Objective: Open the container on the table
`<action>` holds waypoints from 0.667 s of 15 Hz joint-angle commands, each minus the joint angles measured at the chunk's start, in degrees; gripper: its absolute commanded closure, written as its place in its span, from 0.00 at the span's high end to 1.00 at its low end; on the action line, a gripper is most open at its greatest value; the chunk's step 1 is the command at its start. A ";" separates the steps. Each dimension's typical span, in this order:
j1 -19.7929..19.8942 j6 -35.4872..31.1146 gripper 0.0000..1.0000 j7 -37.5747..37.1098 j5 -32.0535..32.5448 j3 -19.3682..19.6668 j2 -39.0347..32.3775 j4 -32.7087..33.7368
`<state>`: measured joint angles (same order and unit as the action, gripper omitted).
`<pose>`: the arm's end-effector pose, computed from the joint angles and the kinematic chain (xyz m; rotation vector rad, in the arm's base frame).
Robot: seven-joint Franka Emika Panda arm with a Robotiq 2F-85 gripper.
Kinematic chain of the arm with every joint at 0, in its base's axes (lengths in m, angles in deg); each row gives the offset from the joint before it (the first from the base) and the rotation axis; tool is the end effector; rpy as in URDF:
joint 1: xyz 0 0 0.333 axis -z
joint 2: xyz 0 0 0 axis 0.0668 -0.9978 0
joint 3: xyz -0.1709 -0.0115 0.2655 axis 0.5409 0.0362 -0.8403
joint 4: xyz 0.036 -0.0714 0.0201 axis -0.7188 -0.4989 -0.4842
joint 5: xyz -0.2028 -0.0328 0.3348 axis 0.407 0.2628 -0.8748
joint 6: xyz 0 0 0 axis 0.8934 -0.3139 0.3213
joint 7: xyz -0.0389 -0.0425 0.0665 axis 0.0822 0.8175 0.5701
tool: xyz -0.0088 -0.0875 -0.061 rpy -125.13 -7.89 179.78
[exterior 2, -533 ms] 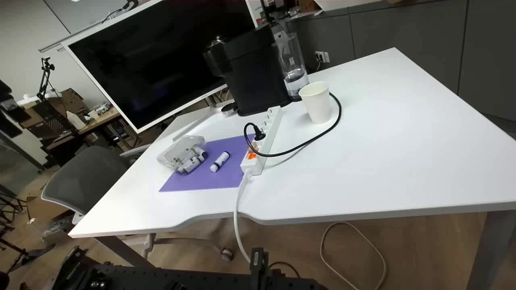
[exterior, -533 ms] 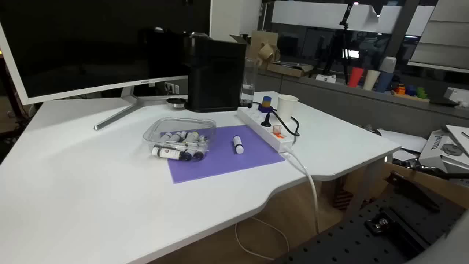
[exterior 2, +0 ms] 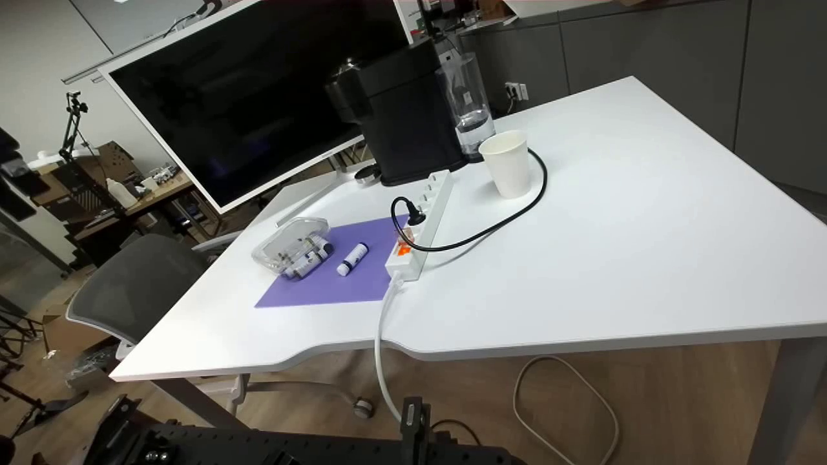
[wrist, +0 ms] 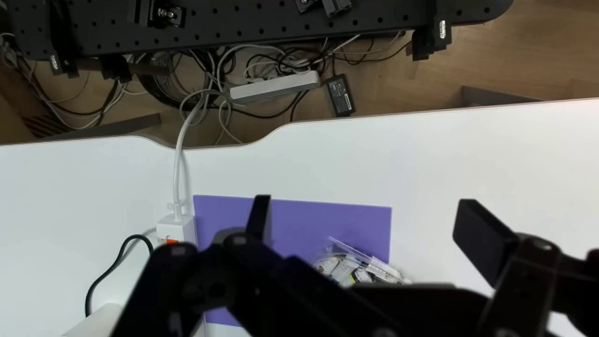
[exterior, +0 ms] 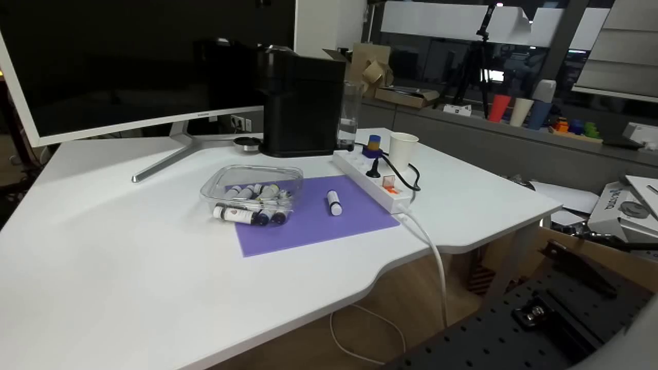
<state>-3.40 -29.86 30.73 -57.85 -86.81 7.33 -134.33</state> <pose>0.2840 0.1815 0.4445 2.9734 -0.1112 -0.0561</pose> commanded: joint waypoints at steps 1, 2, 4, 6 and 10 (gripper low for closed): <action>-1.07 -0.02 1.00 -0.60 0.66 0.95 -0.31 0.04; -1.07 -0.02 1.00 -0.60 0.66 0.95 -0.31 0.04; -0.65 -1.84 1.00 -1.54 2.34 -0.21 0.65 -0.48; 1.54 -6.31 1.00 -3.75 8.71 -2.39 0.53 -0.80; 7.21 -16.21 1.00 -5.90 23.96 -4.58 -3.16 -1.48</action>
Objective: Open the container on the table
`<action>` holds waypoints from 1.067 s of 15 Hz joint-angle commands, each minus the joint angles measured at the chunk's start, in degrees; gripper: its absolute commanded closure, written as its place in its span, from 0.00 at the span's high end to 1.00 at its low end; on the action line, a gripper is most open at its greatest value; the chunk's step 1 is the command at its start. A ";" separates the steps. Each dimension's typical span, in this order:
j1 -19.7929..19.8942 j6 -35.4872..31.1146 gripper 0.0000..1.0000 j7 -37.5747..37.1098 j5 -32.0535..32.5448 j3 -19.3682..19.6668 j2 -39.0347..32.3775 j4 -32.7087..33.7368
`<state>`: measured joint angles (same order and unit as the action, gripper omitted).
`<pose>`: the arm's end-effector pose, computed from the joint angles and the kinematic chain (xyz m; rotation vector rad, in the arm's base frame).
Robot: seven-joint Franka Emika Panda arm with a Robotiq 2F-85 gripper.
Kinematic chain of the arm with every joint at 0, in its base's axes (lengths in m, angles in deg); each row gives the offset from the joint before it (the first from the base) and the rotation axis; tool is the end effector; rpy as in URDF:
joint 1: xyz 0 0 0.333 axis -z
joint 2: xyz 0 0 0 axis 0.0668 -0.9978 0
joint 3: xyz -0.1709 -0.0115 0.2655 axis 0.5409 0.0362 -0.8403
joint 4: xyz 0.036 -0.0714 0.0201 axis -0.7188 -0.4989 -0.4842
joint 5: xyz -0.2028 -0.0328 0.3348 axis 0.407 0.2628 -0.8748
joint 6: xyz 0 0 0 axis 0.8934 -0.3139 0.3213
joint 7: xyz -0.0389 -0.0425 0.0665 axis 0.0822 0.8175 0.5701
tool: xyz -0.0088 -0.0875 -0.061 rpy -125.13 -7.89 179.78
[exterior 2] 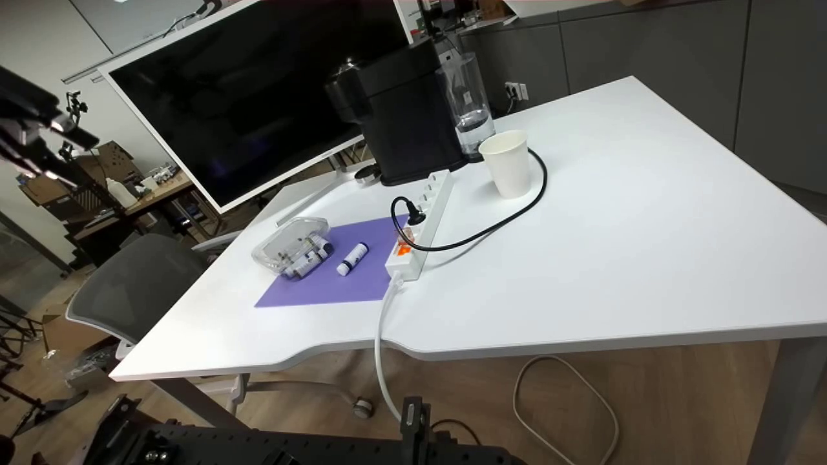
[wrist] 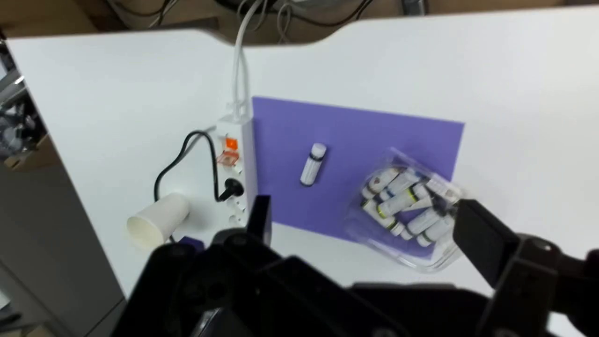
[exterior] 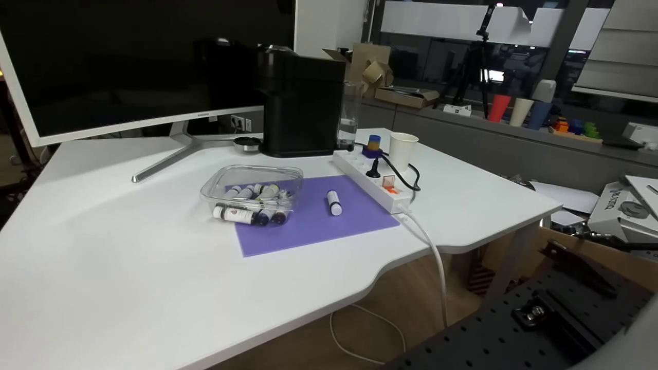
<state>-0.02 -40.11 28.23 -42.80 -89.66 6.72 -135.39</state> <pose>0.3101 0.1716 0.4472 2.7772 -0.0248 0.2788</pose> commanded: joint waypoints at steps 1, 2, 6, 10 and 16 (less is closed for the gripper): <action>5.86 -9.93 1.00 -4.41 13.32 -2.32 -4.01 -0.74; 8.09 -13.63 1.00 -6.23 17.93 -3.22 -5.34 -0.94; 15.11 -23.98 1.00 -12.70 33.27 -4.84 -14.60 1.17; 13.53 -26.91 1.00 -17.97 43.91 -2.16 -25.21 5.19; 3.41 -26.92 1.00 -14.43 41.38 6.27 -32.57 6.90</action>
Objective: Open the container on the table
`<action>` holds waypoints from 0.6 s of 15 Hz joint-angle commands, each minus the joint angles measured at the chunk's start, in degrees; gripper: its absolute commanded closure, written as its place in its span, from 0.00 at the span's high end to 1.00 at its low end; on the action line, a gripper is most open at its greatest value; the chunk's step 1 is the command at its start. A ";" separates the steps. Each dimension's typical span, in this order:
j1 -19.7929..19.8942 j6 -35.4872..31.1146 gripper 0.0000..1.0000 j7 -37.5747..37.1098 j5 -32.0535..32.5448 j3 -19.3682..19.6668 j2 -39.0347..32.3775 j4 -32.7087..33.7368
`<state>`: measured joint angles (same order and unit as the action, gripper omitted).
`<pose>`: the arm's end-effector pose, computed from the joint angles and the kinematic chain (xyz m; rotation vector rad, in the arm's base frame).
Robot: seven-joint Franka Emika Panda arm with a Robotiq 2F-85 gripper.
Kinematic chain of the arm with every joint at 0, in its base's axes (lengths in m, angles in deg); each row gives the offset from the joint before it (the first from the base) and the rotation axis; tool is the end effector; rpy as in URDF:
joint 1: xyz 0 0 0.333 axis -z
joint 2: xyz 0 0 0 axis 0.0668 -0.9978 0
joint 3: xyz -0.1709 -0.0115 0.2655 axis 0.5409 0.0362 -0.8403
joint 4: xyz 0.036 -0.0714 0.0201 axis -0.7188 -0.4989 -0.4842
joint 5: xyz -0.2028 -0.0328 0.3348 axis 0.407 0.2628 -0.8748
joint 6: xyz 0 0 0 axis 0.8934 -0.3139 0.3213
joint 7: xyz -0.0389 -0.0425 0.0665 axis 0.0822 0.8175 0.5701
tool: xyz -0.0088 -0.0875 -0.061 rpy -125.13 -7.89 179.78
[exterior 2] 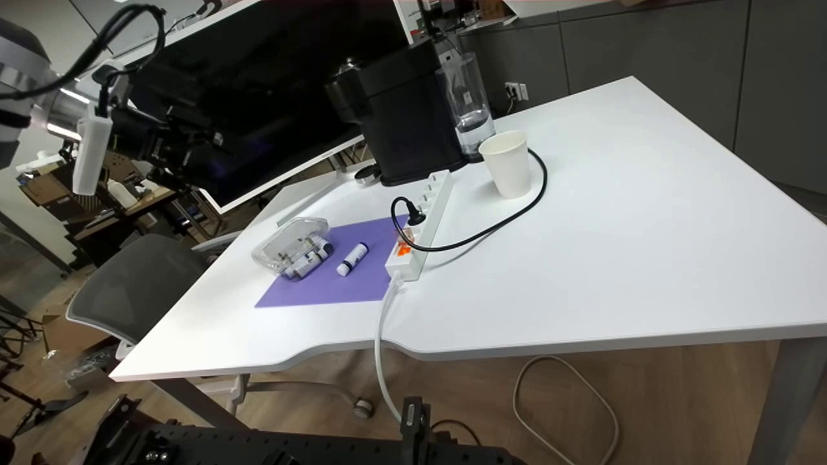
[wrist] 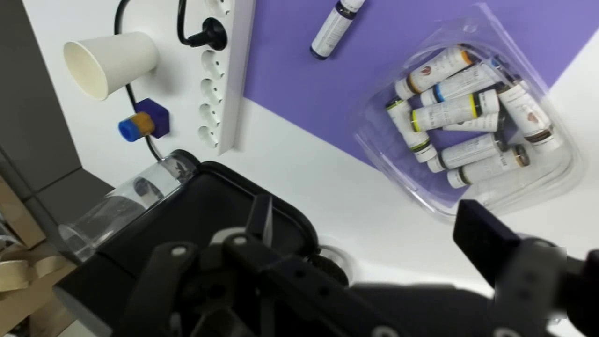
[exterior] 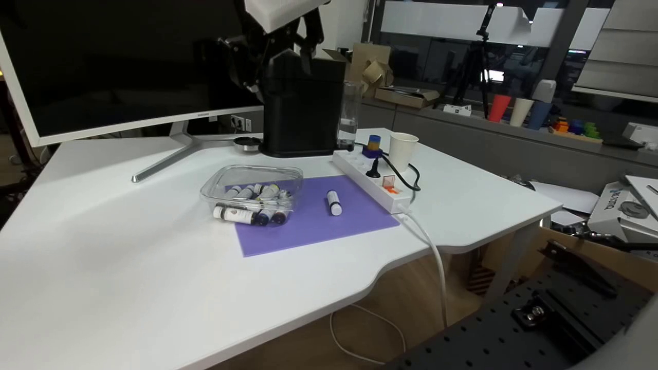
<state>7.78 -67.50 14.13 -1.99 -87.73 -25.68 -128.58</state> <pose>0.4334 0.1651 0.3305 2.6222 0.3546 0.5012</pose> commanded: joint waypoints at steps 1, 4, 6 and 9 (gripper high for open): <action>-5.10 0.41 1.00 0.14 0.14 5.04 -1.62 0.81; -6.05 1.74 1.00 3.89 0.26 6.09 -3.26 1.64; -7.97 1.57 1.00 10.30 -0.40 8.00 -4.04 0.60; -9.77 -0.33 1.00 19.78 -1.80 10.13 -5.70 -0.82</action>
<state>0.12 -66.50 25.99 -2.44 -80.17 -30.07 -128.26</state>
